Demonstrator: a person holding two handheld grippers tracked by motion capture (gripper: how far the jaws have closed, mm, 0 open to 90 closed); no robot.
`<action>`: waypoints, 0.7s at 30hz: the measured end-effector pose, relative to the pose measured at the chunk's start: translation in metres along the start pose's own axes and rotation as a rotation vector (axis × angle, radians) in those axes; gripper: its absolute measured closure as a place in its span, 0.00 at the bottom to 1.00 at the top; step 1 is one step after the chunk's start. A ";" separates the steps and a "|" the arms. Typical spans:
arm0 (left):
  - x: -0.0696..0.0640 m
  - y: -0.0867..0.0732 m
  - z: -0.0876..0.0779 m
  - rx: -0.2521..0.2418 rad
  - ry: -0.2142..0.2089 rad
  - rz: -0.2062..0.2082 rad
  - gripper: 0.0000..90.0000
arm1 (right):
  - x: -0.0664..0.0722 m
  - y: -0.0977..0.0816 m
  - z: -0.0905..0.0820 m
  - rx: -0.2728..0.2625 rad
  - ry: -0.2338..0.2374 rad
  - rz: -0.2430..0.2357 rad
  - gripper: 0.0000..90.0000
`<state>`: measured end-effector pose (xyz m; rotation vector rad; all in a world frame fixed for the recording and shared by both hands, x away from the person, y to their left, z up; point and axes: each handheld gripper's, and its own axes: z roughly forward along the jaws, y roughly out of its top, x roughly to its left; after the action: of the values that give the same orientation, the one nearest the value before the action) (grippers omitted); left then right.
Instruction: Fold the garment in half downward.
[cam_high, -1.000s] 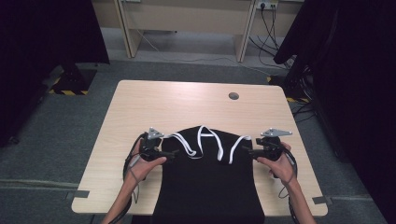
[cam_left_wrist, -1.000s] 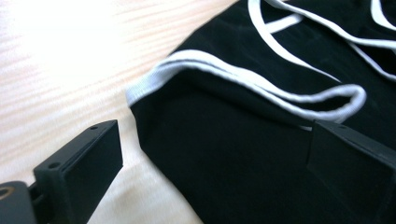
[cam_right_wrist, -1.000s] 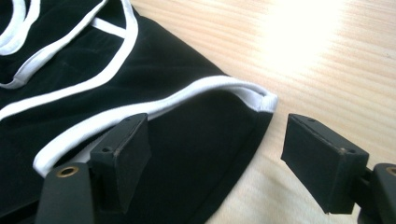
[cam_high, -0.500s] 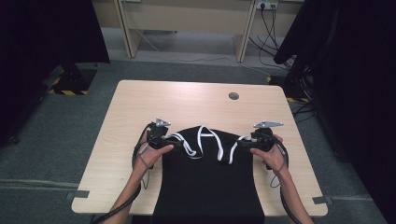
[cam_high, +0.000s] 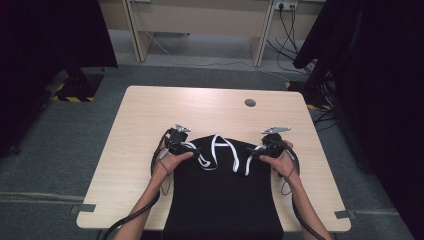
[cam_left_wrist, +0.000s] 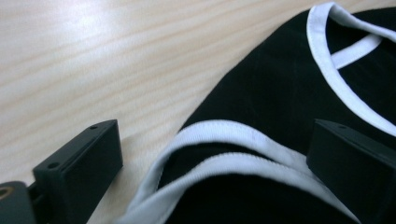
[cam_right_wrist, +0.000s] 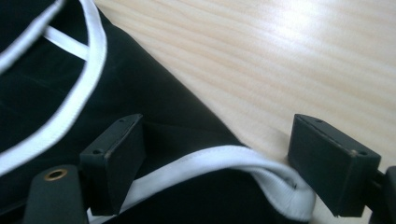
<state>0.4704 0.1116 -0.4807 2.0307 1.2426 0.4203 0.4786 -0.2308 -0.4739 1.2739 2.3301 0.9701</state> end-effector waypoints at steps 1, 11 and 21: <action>-0.001 0.000 0.000 -0.007 0.002 0.008 0.03 | 0.000 0.000 0.001 -0.004 -0.010 -0.018 0.24; -0.018 -0.007 -0.007 -0.069 -0.052 0.063 0.60 | 0.010 -0.003 -0.005 -0.023 0.055 -0.084 0.73; -0.026 -0.007 -0.009 -0.078 -0.073 0.111 0.87 | 0.010 -0.001 -0.005 -0.017 0.108 -0.084 0.89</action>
<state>0.4485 0.0946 -0.4773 2.0366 1.0572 0.4367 0.4694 -0.2251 -0.4707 1.1336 2.4295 1.0532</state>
